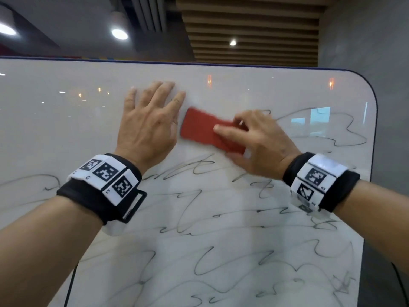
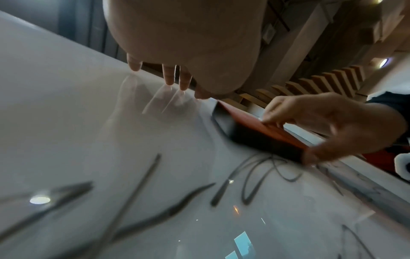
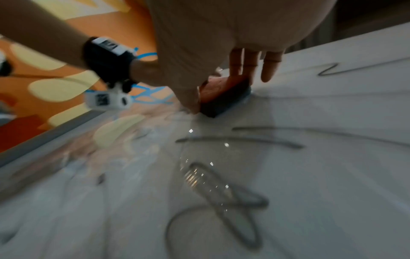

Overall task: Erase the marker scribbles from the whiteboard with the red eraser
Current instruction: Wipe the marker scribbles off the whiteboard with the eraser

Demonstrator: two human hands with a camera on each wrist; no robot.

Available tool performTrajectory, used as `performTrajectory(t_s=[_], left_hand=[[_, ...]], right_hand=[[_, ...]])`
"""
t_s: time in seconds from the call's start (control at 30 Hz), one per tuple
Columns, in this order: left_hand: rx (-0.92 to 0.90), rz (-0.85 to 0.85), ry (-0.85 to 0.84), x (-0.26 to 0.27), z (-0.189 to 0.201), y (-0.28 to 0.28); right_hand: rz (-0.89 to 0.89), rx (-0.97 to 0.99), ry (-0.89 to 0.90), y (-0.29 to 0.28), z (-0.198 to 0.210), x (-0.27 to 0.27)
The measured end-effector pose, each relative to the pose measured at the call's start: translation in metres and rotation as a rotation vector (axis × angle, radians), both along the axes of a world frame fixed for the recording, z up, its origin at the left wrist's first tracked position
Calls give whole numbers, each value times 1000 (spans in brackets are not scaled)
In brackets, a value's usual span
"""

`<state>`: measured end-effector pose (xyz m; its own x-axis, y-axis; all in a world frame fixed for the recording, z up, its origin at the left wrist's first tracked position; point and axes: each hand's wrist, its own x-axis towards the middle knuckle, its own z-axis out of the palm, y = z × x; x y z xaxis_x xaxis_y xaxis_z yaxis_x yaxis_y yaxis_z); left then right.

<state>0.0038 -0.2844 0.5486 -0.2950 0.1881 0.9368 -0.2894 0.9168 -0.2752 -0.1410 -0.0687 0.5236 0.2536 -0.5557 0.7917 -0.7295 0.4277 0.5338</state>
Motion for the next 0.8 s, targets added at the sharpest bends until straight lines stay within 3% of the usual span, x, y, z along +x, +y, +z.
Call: performTrajectory(t_s=[0.13,0.27,0.33,0.47,0.53,0.67,0.8], left_hand=[[-31,70,-44,0,-5,-6],[-39,85,-39,1,-7,-10],[-37,78,-40,1,-8,-11],[-47,72,-35,5,-7,-12],[-55,86,-32,6,-7,-12],[-33,76,-48,7,-7,-10],[-24,66,-67,7,-6,-9]], right_hand=[[-64,207,126,2,-15,-3],[-61,-21,1,15,28,-8],[-54,-75,-23,14,29,-8],[-3,169,110,-9,-24,3],[-34,239,135,-13,-26,9],[-45,67,70,-7,13,9],[20,112,75,-14,-9,6]])
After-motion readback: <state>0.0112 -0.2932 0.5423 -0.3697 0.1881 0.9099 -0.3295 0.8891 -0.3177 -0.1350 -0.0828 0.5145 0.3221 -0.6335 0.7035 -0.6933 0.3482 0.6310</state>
